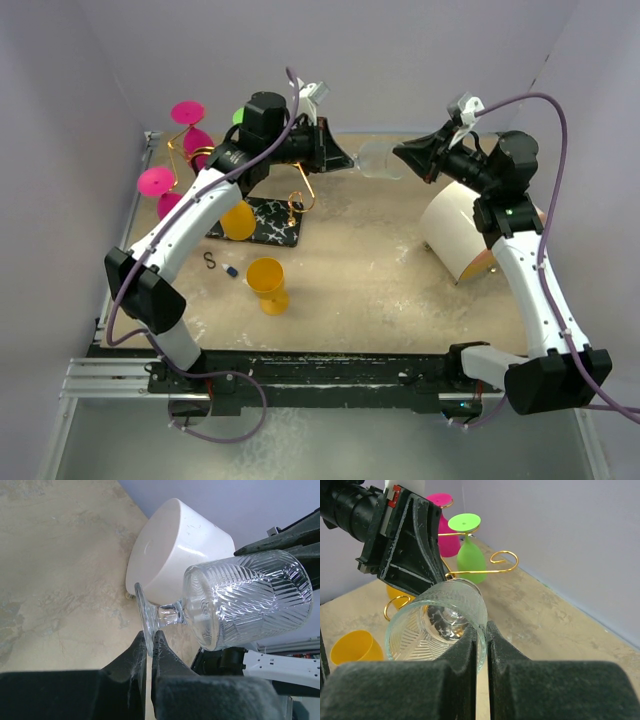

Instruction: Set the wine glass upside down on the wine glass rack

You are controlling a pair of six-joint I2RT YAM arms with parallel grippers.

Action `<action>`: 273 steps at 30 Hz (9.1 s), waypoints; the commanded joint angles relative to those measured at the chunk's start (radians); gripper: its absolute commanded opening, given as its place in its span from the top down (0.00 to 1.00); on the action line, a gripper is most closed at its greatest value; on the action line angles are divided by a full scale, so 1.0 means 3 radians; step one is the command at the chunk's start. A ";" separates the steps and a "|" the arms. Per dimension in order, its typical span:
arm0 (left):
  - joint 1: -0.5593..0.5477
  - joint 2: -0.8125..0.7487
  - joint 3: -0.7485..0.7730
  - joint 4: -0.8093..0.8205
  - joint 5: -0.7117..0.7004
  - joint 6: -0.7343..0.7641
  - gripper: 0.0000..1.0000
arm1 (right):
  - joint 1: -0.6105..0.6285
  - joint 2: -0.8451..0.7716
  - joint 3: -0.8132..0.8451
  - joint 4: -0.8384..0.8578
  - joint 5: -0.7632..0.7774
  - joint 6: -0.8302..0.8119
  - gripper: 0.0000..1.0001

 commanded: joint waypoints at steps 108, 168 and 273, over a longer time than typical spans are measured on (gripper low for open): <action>0.0041 -0.0240 -0.0421 0.0617 -0.2451 0.6208 1.00 | -0.0018 -0.0055 0.0140 -0.0097 -0.0048 -0.0434 0.40; -0.0117 0.0226 0.0106 0.0389 -0.1811 0.6018 1.00 | -0.0046 0.0018 0.0089 -0.0066 -0.0114 -0.0432 0.40; -0.0108 -0.0045 -0.0385 0.0605 -0.2467 0.5961 0.95 | -0.0064 0.0008 0.0039 -0.0020 -0.0170 -0.0405 0.41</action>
